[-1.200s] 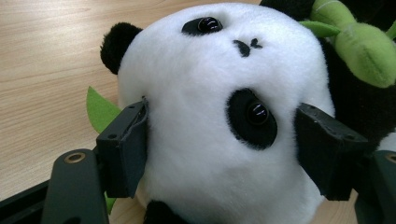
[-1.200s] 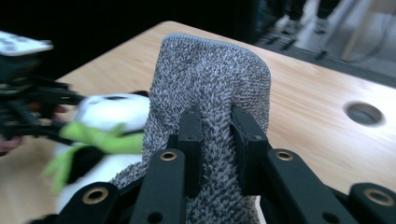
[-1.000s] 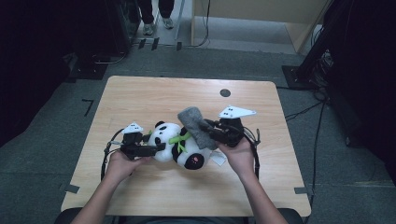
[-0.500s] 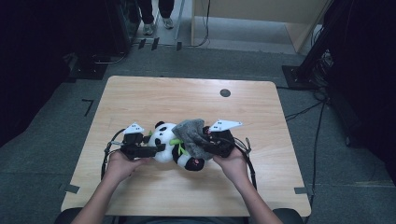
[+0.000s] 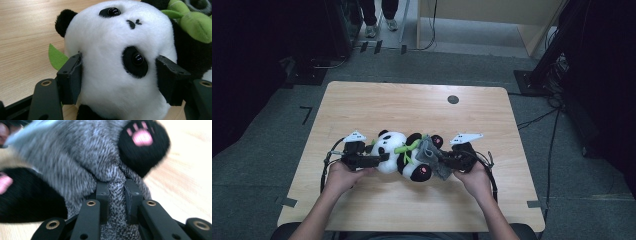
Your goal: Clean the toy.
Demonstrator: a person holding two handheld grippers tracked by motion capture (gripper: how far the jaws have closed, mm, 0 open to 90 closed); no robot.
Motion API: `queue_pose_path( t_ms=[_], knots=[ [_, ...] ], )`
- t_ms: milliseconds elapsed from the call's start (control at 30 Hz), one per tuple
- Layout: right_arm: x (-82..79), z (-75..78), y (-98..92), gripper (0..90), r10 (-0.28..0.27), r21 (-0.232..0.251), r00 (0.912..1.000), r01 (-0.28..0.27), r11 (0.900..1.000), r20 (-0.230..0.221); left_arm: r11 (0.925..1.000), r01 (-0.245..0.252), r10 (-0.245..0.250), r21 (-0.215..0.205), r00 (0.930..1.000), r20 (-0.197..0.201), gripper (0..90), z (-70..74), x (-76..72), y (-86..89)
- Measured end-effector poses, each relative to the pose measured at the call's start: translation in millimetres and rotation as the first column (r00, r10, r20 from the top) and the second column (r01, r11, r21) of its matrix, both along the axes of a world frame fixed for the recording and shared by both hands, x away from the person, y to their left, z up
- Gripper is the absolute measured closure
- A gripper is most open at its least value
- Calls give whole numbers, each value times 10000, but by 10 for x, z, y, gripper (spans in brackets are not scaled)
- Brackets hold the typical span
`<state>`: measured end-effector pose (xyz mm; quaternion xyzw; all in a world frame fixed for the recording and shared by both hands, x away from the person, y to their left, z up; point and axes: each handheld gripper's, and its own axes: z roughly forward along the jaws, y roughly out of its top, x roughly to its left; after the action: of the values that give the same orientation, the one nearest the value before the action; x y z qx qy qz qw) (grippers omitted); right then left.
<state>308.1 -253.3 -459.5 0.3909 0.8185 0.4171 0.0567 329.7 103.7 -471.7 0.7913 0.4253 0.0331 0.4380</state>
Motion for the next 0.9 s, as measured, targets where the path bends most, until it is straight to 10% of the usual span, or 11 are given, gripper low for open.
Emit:
queue_pose_path(
  t_ms=[400,567,733,900],
  knots=[
    [181,-139,-234,782,-611,-231,9909,587,9980,-1196,9999,-33,32,-126,9999,-95,295,-5,-3,19],
    [231,-80,-416,784,-1561,-505,9838,1521,9871,-879,9999,36,-37,-134,10000,-68,294,-11,-4,30],
    [243,99,-642,788,-2782,508,9595,2803,9586,-440,9999,58,-58,-137,10000,-24,291,-15,-12,32],
    [112,384,-560,786,-2560,1235,9650,2477,9609,568,9999,37,-38,-157,10000,-32,290,-16,-11,31]
  ],
)
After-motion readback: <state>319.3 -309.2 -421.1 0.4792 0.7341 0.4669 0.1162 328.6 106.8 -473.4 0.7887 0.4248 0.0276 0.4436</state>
